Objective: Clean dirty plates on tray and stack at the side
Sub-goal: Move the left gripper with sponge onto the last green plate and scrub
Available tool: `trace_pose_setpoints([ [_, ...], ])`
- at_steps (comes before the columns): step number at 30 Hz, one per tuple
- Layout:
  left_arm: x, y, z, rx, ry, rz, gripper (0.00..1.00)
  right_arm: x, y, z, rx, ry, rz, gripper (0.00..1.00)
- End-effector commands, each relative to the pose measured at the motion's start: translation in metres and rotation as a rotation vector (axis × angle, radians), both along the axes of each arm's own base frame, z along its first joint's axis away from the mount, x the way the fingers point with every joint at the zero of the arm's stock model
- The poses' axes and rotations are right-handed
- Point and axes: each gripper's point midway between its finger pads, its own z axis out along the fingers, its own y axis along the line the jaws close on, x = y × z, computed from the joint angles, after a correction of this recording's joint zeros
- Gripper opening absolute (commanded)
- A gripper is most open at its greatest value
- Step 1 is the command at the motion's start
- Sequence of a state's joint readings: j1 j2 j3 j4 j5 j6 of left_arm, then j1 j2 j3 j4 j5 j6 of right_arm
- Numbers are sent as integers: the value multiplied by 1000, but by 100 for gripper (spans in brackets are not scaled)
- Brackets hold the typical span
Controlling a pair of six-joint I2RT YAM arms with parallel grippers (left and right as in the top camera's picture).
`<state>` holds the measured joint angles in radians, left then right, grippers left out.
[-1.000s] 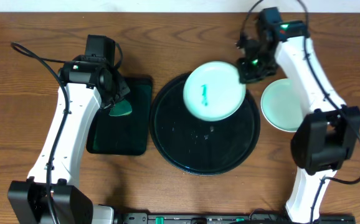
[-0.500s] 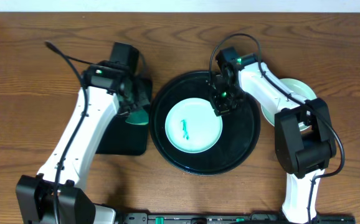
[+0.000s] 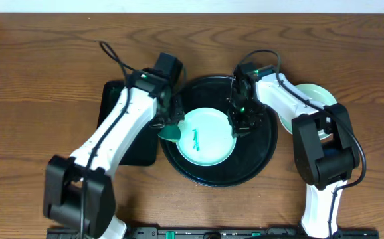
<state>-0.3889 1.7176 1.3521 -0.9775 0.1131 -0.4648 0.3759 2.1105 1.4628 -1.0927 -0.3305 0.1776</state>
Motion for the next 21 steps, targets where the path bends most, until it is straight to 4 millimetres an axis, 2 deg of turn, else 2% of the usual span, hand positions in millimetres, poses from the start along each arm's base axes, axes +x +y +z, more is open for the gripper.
trace_pose_setpoints([
  [1,-2,-11,-13,-13,26,-67,7,0,1,2,0,19,-67,17],
  [2,-1,-15,-15,-24,26,-93,7,0,2,1,-3,18,-73,12],
  [3,-2,-19,-19,-26,30,-111,7,2,3,-1,-8,6,-83,1],
  [8,-7,-32,-37,-8,71,-138,7,10,8,-18,-4,-50,-125,1],
  [12,-10,-43,-53,-3,103,-71,7,7,8,-33,2,-64,-145,1],
  [21,-5,-52,-84,86,93,153,7,5,7,-38,3,-65,-144,1],
])
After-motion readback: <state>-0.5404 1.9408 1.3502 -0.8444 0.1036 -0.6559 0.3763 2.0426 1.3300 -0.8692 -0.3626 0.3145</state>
